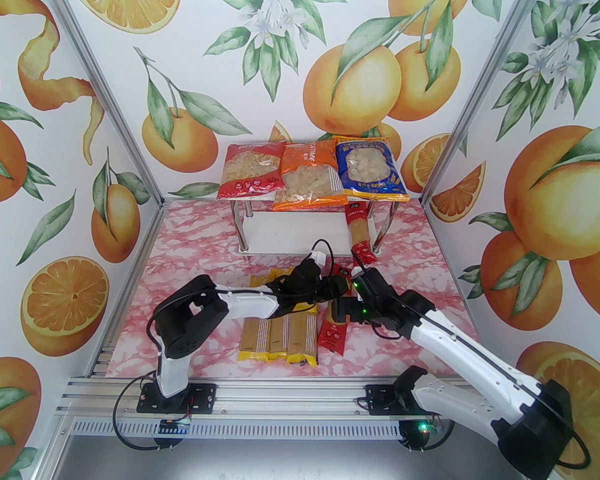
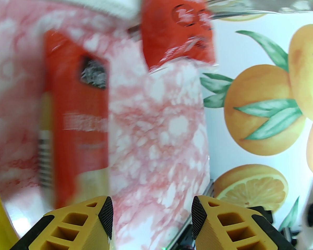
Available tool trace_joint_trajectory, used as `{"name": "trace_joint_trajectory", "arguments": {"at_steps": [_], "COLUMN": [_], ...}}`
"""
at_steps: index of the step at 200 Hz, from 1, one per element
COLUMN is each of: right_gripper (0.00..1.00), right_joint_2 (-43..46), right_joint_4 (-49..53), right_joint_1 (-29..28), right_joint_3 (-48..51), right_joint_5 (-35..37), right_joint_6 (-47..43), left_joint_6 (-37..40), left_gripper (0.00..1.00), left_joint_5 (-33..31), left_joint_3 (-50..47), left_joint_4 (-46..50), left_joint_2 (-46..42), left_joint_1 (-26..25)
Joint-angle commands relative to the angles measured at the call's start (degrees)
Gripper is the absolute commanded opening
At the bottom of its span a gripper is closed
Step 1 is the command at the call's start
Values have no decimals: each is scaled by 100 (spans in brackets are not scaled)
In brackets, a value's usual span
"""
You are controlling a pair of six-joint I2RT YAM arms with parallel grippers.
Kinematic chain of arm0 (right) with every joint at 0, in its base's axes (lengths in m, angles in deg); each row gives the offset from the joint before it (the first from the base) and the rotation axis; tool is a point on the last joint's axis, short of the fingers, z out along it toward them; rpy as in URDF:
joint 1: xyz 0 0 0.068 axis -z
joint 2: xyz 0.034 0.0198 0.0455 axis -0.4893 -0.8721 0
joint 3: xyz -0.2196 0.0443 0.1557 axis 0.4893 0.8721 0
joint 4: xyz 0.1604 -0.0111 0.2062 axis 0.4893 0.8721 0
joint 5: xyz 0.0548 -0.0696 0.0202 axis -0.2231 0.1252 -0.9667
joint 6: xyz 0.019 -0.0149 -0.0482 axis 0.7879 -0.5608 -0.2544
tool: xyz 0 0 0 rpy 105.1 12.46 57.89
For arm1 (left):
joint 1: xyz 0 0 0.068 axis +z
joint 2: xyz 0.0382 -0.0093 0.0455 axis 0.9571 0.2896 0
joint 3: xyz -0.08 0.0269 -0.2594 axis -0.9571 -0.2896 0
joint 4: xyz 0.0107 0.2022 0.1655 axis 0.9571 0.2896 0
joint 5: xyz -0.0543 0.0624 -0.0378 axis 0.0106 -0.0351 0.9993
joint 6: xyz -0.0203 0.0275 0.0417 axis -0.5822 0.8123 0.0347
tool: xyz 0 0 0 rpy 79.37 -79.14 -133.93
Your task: Place and organize the pasta boxes and bags onto the shelf
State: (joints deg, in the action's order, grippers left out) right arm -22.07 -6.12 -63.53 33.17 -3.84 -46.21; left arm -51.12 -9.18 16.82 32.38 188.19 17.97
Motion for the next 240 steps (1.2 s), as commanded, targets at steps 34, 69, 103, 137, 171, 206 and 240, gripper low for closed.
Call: {"name": "trace_joint_trajectory", "arguments": {"at_steps": [34,69,103,137,171,206,240], "right_gripper": [96,94,96,100,100,100,100], "right_joint_2": [50,-426,-939,-1408,-1879,-2138,-2018], "right_joint_4": [-134,-640,-1216,-1619,-1978,-1696,-1422], "right_joint_1": [-498,-933,-1058,-1062,-1071,-1068,-1068], "right_joint_3": [360,605,572,579,597,671,959], "right_joint_5": [126,540,528,617,420,604,502], "right_joint_6": [759,1349,1545,1731,1831,1781,1823], "left_joint_6": [1662,1905,1989,1998,2007,1973,1955], "left_gripper": [55,57,59,61,61,62,62], "left_joint_5": [-1096,-1401,-1629,-1646,-1633,-1623,-1622], "left_joint_3": [221,-186,-578,-974,-1268,-1482,-1570], "left_joint_4": [1791,2235,2435,2469,2471,2399,2340], "left_joint_2": [-1379,-1886,-2363,-2795,-3112,-3279,-3310], "left_joint_1": [-23,-22,118,340,533,644,684]}}
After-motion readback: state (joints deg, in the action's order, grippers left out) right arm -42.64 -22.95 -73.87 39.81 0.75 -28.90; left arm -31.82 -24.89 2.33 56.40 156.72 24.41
